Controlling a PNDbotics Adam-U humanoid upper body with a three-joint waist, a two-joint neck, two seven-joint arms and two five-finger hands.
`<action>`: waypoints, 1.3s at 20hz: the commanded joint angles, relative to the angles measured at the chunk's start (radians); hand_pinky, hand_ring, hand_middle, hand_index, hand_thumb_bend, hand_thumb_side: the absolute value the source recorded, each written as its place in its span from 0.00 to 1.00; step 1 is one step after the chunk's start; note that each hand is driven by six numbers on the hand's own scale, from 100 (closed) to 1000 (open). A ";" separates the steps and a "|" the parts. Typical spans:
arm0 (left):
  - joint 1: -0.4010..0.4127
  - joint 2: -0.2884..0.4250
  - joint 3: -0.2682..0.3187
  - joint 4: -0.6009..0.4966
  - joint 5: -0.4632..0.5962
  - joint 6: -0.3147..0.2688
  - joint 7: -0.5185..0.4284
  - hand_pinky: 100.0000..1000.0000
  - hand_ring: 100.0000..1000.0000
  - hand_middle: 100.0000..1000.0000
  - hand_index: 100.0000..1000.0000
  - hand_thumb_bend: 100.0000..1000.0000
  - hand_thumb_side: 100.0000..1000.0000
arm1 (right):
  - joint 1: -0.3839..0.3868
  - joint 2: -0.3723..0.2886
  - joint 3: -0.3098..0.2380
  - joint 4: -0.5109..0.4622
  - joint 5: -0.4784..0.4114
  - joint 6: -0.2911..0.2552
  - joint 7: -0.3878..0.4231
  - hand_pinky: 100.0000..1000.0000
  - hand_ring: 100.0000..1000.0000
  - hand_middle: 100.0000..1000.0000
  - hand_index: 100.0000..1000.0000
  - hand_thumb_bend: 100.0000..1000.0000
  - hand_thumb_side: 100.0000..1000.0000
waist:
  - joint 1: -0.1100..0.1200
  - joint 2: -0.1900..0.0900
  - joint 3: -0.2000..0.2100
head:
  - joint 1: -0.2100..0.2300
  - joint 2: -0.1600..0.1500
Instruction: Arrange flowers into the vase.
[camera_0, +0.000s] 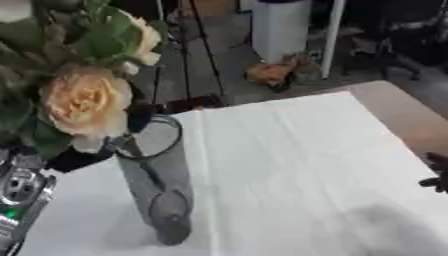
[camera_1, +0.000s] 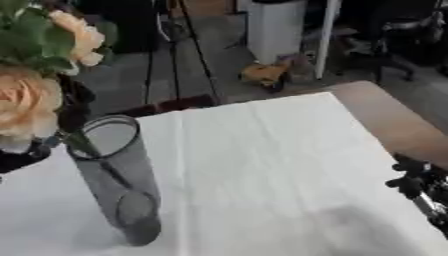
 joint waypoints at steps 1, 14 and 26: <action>-0.009 0.037 0.023 -0.023 -0.027 -0.002 -0.008 0.47 0.58 0.40 0.58 0.56 0.78 | -0.006 -0.024 -0.006 -0.021 -0.002 0.002 0.001 0.62 0.97 0.32 0.67 0.41 0.48 | -0.005 -0.020 0.002 | -0.002 -0.004; -0.005 0.043 0.027 -0.029 -0.053 -0.003 -0.016 0.48 0.58 0.41 0.58 0.55 0.79 | -0.006 -0.024 -0.006 -0.022 -0.002 0.003 0.000 0.62 0.97 0.32 0.67 0.41 0.48 | -0.004 -0.020 0.002 | -0.002 -0.005; -0.002 0.030 0.031 0.014 0.070 0.034 -0.014 0.43 0.55 0.38 0.59 0.47 0.89 | -0.003 -0.024 -0.008 -0.023 -0.002 0.004 -0.001 0.62 0.97 0.31 0.67 0.41 0.49 | -0.004 -0.021 0.000 | -0.003 -0.003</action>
